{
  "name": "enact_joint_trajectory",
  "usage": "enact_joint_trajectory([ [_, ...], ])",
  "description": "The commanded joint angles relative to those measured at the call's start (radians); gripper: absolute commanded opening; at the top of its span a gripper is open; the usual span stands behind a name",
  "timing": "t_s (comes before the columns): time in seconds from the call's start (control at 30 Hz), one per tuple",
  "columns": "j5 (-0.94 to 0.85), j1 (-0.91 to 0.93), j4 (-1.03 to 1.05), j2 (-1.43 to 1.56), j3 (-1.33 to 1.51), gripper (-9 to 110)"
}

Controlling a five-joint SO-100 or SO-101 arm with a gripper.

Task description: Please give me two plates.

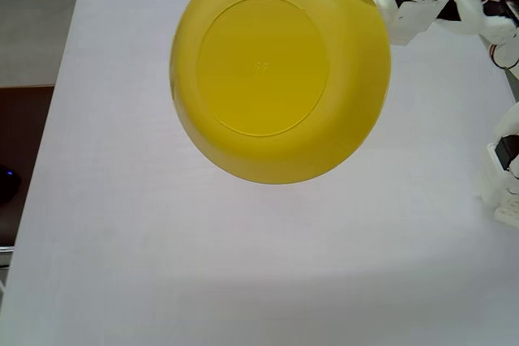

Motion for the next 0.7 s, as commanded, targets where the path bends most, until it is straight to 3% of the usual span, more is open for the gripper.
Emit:
enact_joint_trajectory([
  [0.0, -0.040, 0.002, -0.063, 0.002, -0.012, -1],
  [0.2, -0.147, 0.006, -0.123, -0.031, -0.012, 0],
  [0.67, -0.152, 0.006, -0.138, -0.040, -0.012, 0],
])
